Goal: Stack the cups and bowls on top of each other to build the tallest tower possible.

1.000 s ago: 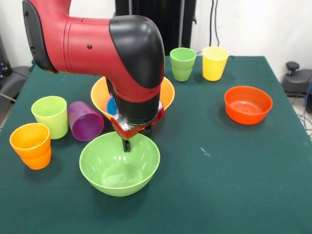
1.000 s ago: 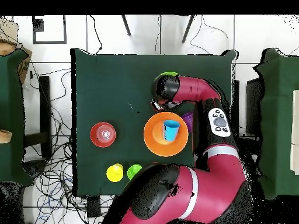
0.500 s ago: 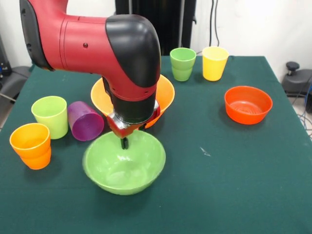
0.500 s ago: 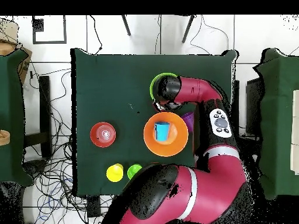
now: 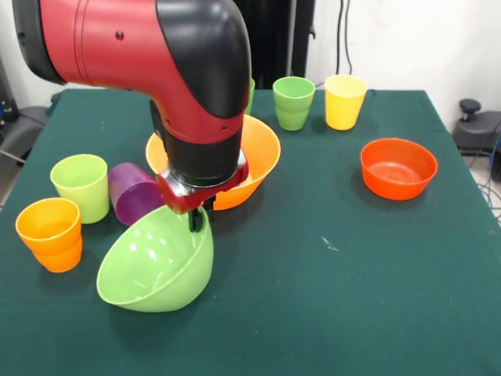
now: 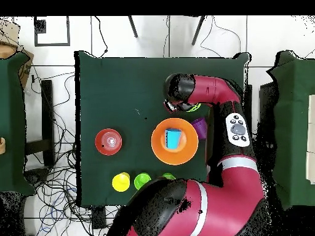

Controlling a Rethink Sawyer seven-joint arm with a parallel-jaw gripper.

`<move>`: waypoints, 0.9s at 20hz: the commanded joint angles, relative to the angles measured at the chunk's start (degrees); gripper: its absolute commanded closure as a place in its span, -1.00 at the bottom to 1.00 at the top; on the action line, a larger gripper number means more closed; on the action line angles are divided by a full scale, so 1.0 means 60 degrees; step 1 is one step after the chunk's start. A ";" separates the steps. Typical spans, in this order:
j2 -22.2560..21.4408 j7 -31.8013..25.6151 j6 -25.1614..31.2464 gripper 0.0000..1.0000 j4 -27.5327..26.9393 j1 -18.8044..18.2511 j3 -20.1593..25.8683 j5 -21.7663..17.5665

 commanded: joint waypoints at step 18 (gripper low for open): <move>0.0584 0.1573 0.0991 1.00 -0.0425 0.0392 -0.0017 0.0318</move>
